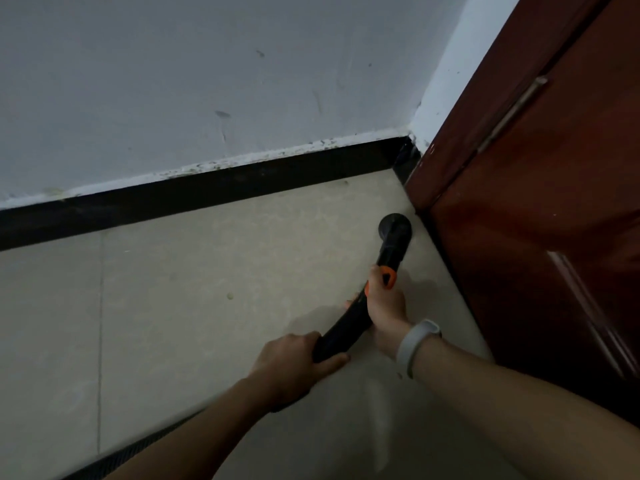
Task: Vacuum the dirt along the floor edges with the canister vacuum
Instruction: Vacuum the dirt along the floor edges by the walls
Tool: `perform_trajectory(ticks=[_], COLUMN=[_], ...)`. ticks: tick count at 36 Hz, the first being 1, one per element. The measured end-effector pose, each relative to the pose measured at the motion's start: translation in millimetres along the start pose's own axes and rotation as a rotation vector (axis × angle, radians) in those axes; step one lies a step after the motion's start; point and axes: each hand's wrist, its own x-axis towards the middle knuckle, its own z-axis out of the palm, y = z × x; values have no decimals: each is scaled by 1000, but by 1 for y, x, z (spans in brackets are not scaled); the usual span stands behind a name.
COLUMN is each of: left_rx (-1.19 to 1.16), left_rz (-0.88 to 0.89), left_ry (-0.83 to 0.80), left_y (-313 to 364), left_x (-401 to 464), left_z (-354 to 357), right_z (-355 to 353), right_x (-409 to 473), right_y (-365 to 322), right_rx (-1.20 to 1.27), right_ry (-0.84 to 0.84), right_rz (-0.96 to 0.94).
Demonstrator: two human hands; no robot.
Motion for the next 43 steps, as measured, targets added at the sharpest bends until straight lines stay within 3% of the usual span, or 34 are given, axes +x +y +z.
perform_trajectory(ticks=[7, 25, 34, 43], left_rx=[63, 187, 186, -19], left_rz=[-14, -159, -158, -141], left_ry=[54, 210, 107, 62], left_y=[6, -2, -33, -63], left_x=[36, 92, 58, 7], left_z=[-25, -69, -56, -30], right_z=[12, 62, 73, 90], right_x=[17, 62, 36, -6], right_y=[-34, -81, -50, -17], right_rx=[74, 107, 67, -60], right_ry=[39, -95, -210, -327], right_rz=[-9, -1, 33, 36])
